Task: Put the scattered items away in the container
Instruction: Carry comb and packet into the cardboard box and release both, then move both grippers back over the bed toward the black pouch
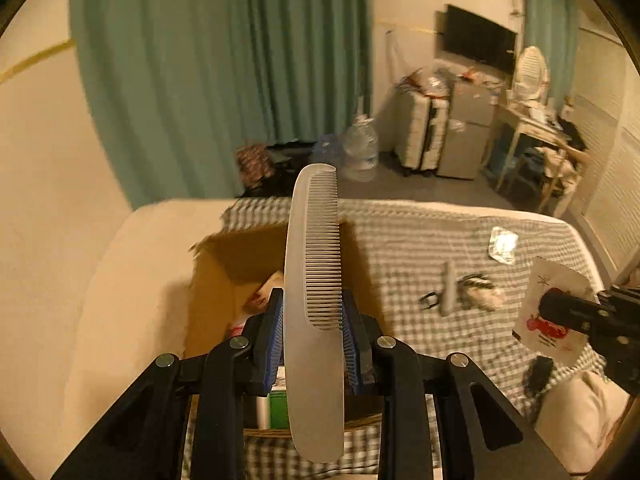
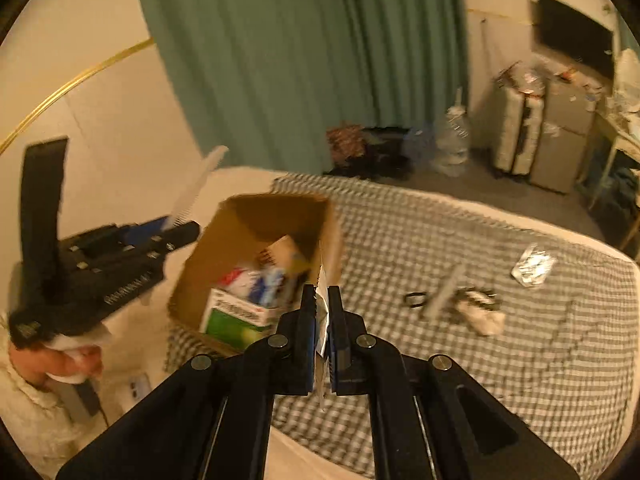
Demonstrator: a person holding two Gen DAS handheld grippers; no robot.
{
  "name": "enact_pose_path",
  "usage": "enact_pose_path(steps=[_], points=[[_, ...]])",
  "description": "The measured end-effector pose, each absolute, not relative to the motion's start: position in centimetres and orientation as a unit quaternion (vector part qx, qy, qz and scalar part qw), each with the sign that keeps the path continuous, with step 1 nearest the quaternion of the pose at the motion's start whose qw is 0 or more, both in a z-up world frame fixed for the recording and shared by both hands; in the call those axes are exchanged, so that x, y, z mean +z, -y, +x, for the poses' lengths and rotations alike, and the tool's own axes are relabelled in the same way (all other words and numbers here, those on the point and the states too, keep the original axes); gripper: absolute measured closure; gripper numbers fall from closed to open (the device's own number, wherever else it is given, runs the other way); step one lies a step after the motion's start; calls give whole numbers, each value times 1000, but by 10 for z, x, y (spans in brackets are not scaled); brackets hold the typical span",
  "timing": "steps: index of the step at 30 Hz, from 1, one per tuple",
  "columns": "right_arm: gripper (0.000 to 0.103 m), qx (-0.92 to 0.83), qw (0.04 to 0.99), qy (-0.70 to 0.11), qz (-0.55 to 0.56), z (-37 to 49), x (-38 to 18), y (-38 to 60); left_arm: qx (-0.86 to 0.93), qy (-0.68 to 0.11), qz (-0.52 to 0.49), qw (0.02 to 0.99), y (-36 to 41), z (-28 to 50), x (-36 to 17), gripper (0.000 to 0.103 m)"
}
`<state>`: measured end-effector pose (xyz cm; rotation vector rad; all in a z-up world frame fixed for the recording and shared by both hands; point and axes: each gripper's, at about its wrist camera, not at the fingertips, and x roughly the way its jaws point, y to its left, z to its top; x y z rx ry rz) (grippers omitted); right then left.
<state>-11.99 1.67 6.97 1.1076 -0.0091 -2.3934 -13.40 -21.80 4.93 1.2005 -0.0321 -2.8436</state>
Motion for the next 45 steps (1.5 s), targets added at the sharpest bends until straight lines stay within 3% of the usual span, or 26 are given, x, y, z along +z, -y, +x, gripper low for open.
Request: enact_pose_path(steps=[16, 17, 18, 20, 21, 22, 32, 37, 39, 45], points=[[98, -842, 274, 14, 465, -180, 9, 91, -914, -49, 403, 6, 293, -162, -13, 75], [98, -843, 274, 26, 462, -184, 8, 92, -913, -49, 405, 1, 295, -163, -17, 67], [93, -843, 275, 38, 461, -187, 6, 92, -912, -46, 408, 0, 296, -165, -21, 46], [66, -844, 265, 55, 463, -193, 4, 89, -911, -34, 411, 16, 299, -165, -28, 25], [49, -847, 258, 58, 462, -193, 5, 88, -910, -29, 414, 21, 300, -166, -32, 24], [46, -852, 249, 62, 457, -193, 5, 85, -907, -28, 419, 19, 301, -167, -35, 24], [44, -889, 168, 33, 424, -165, 6, 19, -903, -62, 423, 31, 298, -153, -38, 22], [38, -888, 124, 3, 443, -144, -8, -48, -909, -51, 413, -7, 250, -134, -25, 17], [38, -880, 97, 7, 464, -141, -19, -88, -915, -39, 402, -22, 224, -122, -21, 8], [38, -868, 8, 41, 494, -121, -58, -196, -931, 6, 361, -60, 132, -90, -27, 3]])
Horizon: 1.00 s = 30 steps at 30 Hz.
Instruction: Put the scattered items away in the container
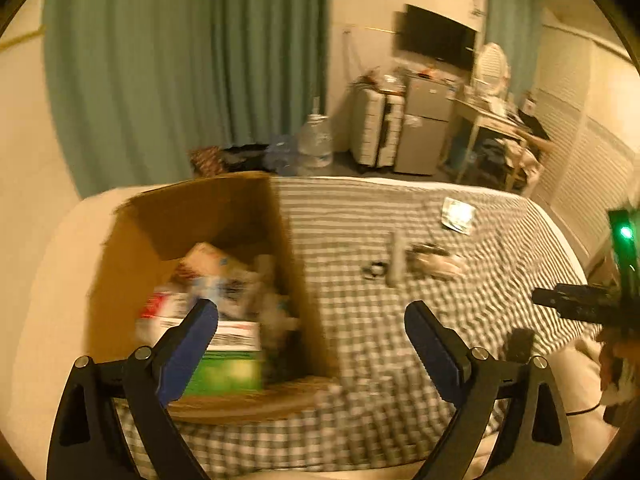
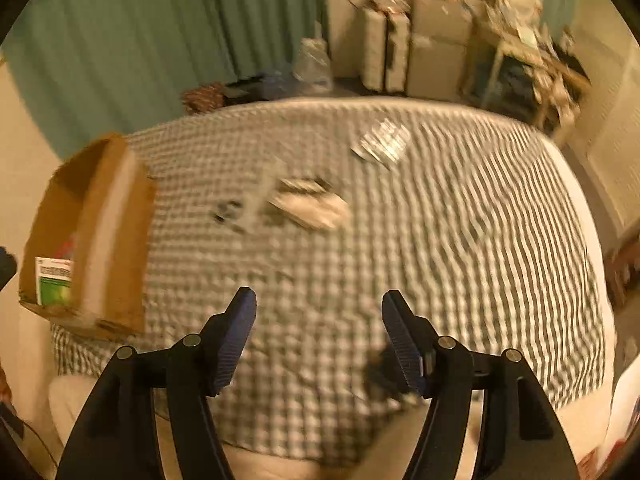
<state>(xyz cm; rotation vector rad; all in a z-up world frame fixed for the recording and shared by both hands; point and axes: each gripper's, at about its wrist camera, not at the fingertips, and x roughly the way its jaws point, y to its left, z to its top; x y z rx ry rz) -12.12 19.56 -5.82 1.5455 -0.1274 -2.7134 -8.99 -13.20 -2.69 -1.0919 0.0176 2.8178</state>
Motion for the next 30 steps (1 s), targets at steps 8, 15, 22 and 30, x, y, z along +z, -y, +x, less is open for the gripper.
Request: enact_pose_path(steps=[8, 15, 22, 30], points=[[38, -831, -22, 114, 544, -125, -109, -264, 919, -104, -372, 75, 9, -85, -78, 0], [33, -760, -23, 94, 643, -151, -163, -271, 902, -125, -404, 86, -33, -116, -105, 0], [27, -696, 3, 113, 709, -168, -204, -276, 885, -81, -455, 59, -22, -151, -131, 0], [49, -669, 30, 89, 738, -172, -220, -274, 866, -42, -495, 59, -24, -172, -156, 0]])
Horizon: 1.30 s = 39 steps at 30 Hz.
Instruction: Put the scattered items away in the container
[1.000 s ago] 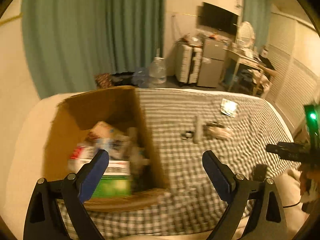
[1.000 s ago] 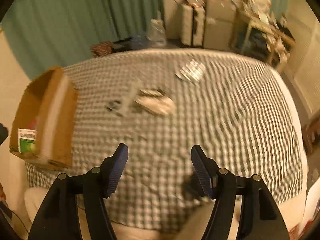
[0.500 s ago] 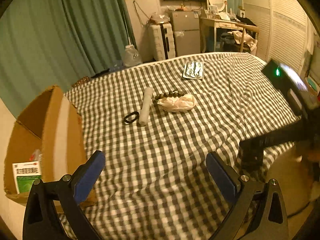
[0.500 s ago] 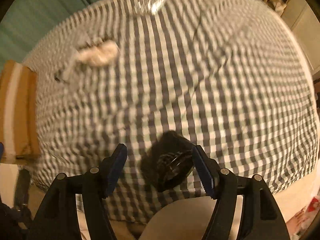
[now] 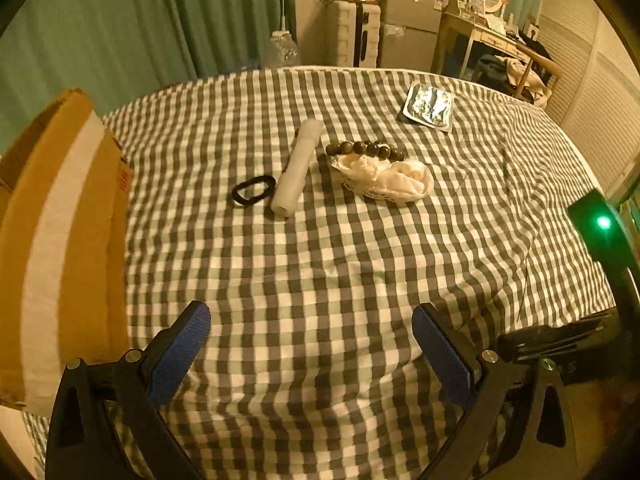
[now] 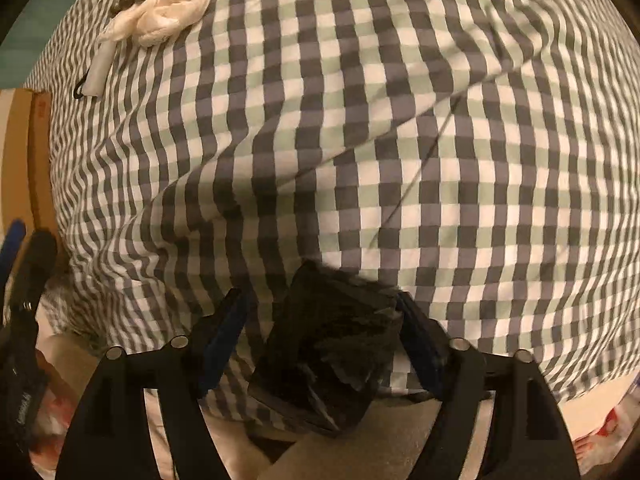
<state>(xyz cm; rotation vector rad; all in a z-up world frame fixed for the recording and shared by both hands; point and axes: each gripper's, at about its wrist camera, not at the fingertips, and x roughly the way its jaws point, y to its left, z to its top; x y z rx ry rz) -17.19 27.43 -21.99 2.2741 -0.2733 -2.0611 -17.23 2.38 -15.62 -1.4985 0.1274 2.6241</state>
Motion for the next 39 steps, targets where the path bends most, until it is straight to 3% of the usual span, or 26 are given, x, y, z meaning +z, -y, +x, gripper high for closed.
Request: enact_pose_path(steps=[8, 20, 23, 25, 26, 27, 28, 30, 39], points=[[50, -777, 29, 99, 621, -165, -177, -272, 867, -58, -491, 66, -41, -201, -151, 0], [52, -796, 37, 159, 583, -167, -177, -295, 858, -40, -510, 36, -73, -307, -169, 0], [52, -794, 50, 161, 584, -173, -180, -293, 852, -3, -521, 42, -72, -327, -174, 0], [52, -792, 56, 169, 585, -167, -184, -294, 846, 10, -529, 59, -75, -336, -177, 23], [52, -791, 58, 173, 583, -165, -183, -291, 843, -3, -535, 60, -80, -339, -179, 69], [52, -791, 59, 174, 584, -164, -183, -289, 842, -21, -536, 54, -83, -341, -180, 84], [52, -790, 60, 174, 585, -164, -184, -289, 844, -33, -532, 55, -87, -342, -179, 84], [52, -791, 62, 172, 585, -162, -183, -290, 855, -45, -512, 65, -93, -339, -171, 96], [52, -798, 59, 163, 578, -164, -181, -285, 873, -4, -472, 126, -75, -310, -113, 98]])
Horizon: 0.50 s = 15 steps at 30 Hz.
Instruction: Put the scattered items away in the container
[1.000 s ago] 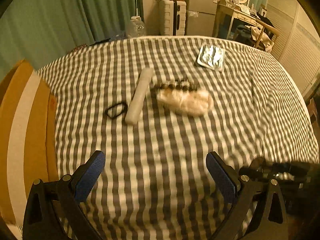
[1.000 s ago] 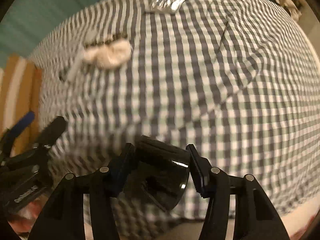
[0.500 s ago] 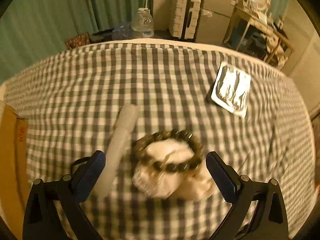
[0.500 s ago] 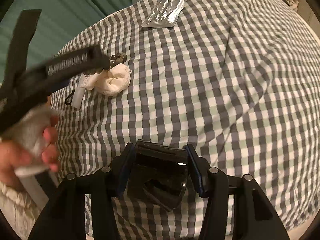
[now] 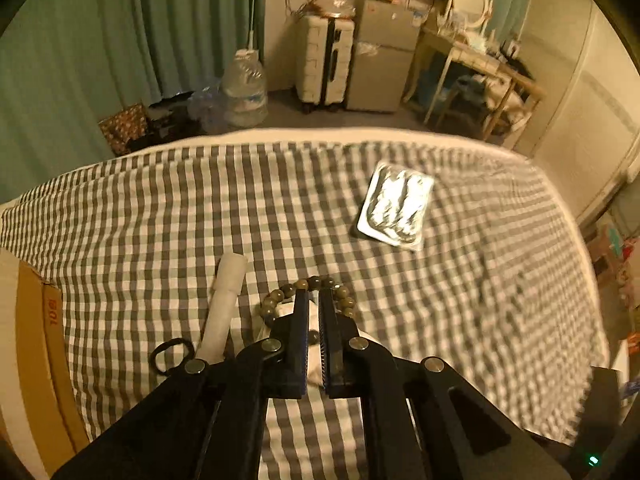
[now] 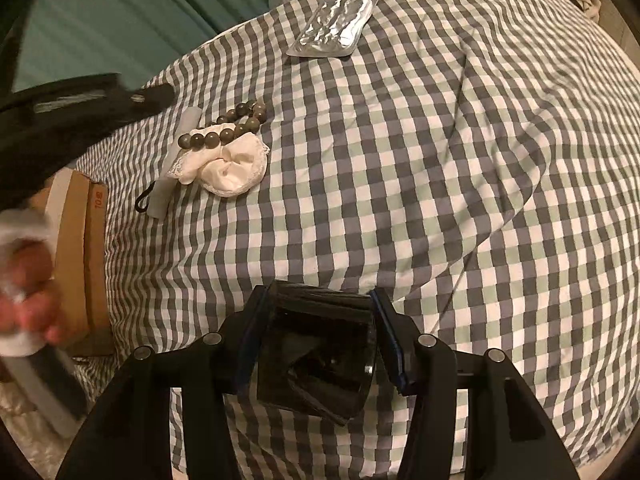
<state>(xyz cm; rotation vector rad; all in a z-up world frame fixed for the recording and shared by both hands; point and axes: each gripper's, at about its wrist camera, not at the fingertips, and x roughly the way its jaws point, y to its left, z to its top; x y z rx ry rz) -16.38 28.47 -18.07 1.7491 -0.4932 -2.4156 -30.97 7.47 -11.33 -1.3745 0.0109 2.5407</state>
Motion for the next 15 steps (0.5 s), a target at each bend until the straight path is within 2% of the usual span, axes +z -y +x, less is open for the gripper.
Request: enact_pose_path(steps=[2, 4, 6, 8, 11, 15], points=[[52, -799, 56, 160, 576, -164, -178, -283, 865, 9, -480, 144, -66, -304, -108, 98], [53, -800, 50, 158, 577, -166, -176, -283, 875, -18, -469, 123, -65, -293, -105, 93], [53, -803, 50, 158, 573, -166, -175, -283, 875, -39, -468, 117, -65, -291, -108, 68], [53, -807, 51, 160, 565, -163, -168, -282, 869, -37, -478, 122, -65, -293, -116, 53], [55, -809, 54, 162, 563, -160, -165, -282, 865, -41, -484, 128, -71, -300, -127, 49], [55, -805, 58, 170, 566, -165, -169, -285, 859, -90, -488, 125, -92, -321, -147, 48]])
